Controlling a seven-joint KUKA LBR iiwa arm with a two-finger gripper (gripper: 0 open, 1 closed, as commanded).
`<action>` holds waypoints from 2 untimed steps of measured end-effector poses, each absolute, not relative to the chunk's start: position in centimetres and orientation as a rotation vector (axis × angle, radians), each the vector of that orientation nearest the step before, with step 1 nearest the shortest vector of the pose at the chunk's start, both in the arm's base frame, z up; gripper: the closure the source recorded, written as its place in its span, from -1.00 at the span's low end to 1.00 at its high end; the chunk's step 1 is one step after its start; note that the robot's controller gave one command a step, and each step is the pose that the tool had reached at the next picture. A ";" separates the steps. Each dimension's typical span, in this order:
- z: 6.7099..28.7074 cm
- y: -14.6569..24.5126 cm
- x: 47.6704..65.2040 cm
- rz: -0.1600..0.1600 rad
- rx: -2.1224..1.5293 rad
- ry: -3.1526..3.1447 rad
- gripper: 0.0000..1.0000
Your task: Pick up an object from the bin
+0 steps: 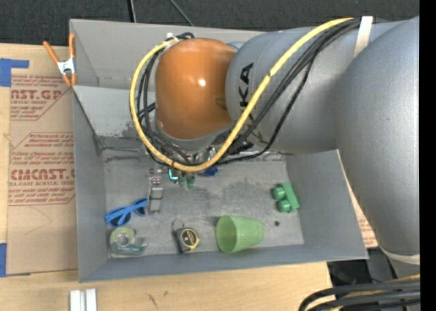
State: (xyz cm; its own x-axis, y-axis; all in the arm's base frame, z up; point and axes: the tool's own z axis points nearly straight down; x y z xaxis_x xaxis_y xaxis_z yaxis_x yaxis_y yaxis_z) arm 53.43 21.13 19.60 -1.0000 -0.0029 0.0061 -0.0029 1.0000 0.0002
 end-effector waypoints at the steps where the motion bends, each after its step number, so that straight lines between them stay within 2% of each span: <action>1: 6.7 23.6 52.2 0.002 0.230 -3.127 -1.00; 2: 10.1 23.1 52.6 -0.002 0.415 -3.118 -1.00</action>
Offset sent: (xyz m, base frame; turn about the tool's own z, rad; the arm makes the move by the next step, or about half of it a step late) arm -0.0103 0.0246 -0.1260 -0.1425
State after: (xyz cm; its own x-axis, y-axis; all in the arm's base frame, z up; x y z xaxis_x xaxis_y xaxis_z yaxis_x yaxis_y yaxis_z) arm 52.65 23.11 10.08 -0.9652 -0.2615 -0.0040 -0.2615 0.9652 0.0006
